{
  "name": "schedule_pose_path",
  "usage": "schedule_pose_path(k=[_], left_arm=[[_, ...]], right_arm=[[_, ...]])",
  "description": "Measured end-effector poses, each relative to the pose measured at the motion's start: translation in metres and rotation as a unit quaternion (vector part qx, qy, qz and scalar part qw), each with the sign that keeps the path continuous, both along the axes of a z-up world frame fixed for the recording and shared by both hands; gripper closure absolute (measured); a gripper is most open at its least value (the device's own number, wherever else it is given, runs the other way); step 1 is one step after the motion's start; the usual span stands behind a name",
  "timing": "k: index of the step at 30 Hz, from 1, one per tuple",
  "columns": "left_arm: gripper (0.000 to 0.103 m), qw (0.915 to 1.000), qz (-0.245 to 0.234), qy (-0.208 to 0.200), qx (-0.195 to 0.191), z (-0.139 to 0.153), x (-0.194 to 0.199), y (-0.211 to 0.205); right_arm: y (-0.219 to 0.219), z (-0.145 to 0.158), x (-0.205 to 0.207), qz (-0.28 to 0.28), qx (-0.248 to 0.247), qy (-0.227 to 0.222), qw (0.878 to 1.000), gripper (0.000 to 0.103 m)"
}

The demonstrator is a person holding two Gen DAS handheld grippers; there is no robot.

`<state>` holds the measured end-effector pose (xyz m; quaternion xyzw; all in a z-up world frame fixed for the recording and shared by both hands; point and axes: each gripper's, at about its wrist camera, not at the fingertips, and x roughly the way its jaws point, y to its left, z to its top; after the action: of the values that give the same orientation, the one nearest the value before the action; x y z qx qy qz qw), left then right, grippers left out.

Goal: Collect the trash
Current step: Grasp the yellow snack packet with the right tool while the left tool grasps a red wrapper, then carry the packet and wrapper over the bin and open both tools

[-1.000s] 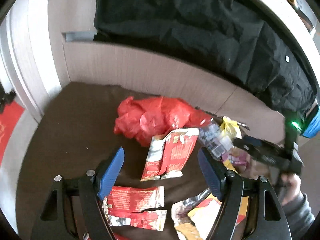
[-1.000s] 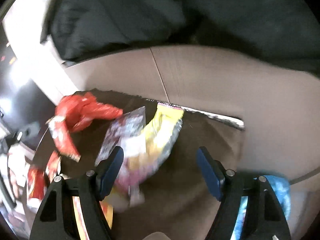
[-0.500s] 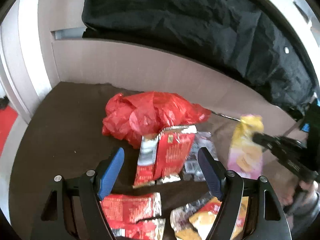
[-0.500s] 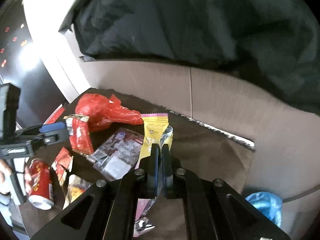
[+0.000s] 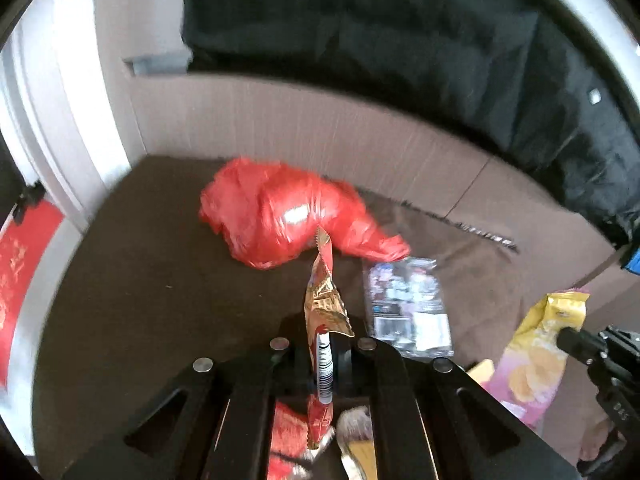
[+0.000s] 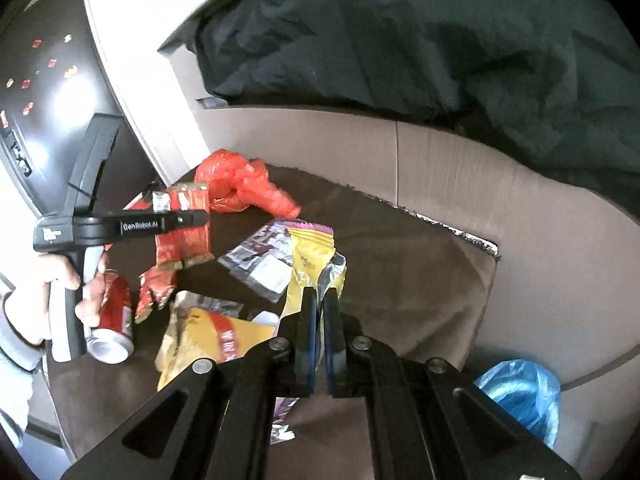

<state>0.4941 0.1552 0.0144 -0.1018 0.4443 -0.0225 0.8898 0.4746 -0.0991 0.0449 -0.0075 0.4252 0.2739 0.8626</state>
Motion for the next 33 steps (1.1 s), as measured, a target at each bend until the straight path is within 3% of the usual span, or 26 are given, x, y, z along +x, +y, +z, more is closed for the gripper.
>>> schedule_pose_path(k=[9, 18, 21, 26, 33], left_arm=[[0.098, 0.9982, -0.045, -0.039, 0.01, 0.064, -0.052, -0.05], [0.098, 0.9902, -0.136, -0.028, -0.014, 0.077, -0.069, -0.167], [0.098, 0.9847, -0.172, -0.007, -0.03, 0.066, -0.068, -0.213], [0.098, 0.9732, -0.224, 0.04, -0.034, 0.021, -0.06, -0.3], [0.098, 0.9544, -0.264, 0.135, -0.036, -0.067, -0.031, -0.394]], right_arm=[[-0.032, 0.038, -0.034, -0.023, 0.038, -0.035, 0.998, 0.1], [-0.111, 0.068, -0.074, -0.074, 0.049, -0.066, 0.994, 0.102], [-0.149, 0.072, -0.087, -0.099, 0.042, -0.074, 0.991, 0.102], [-0.219, 0.062, -0.102, -0.16, 0.017, -0.065, 0.985, 0.102], [-0.295, -0.007, -0.1, -0.225, -0.018, 0.007, 0.974, 0.102]])
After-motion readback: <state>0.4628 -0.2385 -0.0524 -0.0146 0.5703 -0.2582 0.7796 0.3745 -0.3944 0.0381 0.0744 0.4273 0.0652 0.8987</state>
